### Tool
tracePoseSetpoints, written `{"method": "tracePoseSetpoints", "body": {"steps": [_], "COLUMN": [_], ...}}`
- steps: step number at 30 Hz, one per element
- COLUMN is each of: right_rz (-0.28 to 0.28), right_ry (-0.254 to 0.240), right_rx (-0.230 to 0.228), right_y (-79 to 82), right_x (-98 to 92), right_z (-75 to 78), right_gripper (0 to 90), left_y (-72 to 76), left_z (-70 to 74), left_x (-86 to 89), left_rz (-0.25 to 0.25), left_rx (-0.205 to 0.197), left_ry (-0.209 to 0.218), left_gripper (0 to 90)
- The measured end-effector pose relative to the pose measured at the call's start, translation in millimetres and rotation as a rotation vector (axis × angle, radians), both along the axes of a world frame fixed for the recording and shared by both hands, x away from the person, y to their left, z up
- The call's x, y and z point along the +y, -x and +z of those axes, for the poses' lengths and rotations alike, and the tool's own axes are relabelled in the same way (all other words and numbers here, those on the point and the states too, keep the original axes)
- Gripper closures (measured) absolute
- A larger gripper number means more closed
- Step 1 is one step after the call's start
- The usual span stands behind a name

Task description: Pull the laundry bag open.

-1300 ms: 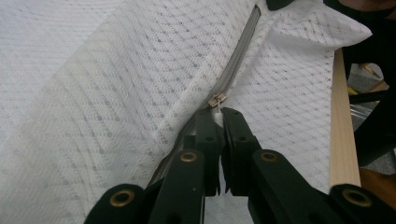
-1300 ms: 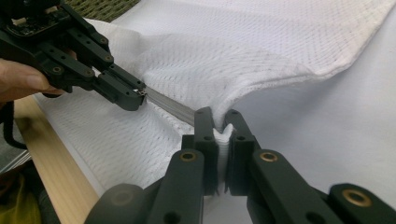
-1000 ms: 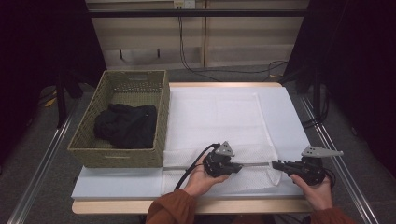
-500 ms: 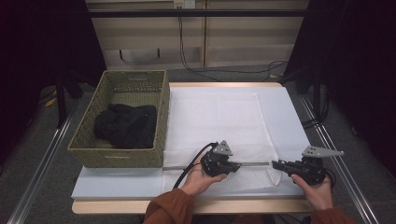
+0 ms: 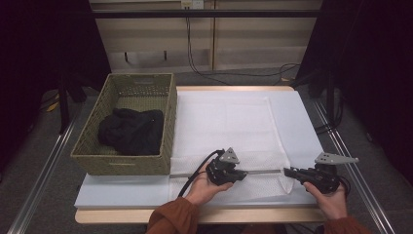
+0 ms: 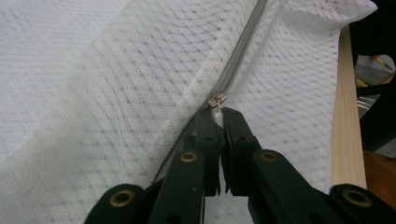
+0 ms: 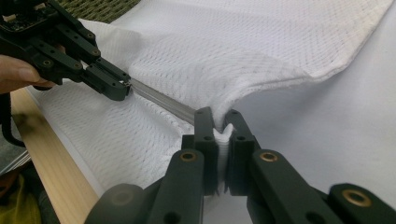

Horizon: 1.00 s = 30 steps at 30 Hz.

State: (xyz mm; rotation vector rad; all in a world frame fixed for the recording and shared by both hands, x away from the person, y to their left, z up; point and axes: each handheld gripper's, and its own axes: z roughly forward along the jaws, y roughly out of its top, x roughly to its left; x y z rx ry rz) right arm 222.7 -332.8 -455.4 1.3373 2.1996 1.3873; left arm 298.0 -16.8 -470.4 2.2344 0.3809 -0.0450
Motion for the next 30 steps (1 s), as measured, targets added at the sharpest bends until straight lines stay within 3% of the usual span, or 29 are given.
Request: {"method": "tracePoseSetpoints", "body": {"steps": [3,4,7,10,14,15,23,30], "right_rz": [-0.002,-0.003,0.0,-0.002,-0.004,-0.003,-0.005,0.001], "right_ry": [0.0,-0.003,0.003,0.002,0.003,-0.002,-0.004,-0.001], "right_rx": [0.0,0.002,0.0,0.002,0.003,0.005,0.005,0.003], "right_y": [0.1,0.1,0.2,-0.1,-0.2,-0.3,-0.2,0.5], "right_x": [0.1,0.1,0.6,0.5,0.8,0.6,1.0,1.1], "right_z": [0.2,0.3,0.4,-0.1,-0.2,0.1,-0.2,0.2], "right_gripper": [86.1,86.1,86.1,86.1,86.2,86.2,86.2,86.2], "left_y": [-0.2,0.3,1.2,1.4,1.4,1.1,1.2,3.7], "left_z": [0.4,1.5,-1.1,-0.3,-0.7,0.5,-0.2,2.7], "left_x": [2.5,2.9,2.6,4.5,5.9,6.6,9.0,17.2], "left_rz": [0.001,0.003,0.005,0.01,0.016,0.011,0.016,0.012], "left_rx": [0.001,-0.001,-0.003,0.0,-0.008,-0.01,-0.004,-0.015], "left_ry": [0.017,-0.001,0.036,0.014,0.02,0.003,0.032,0.024], "left_gripper": [86.2,86.2,86.2,86.2,86.2,86.2,86.2,86.2]}}
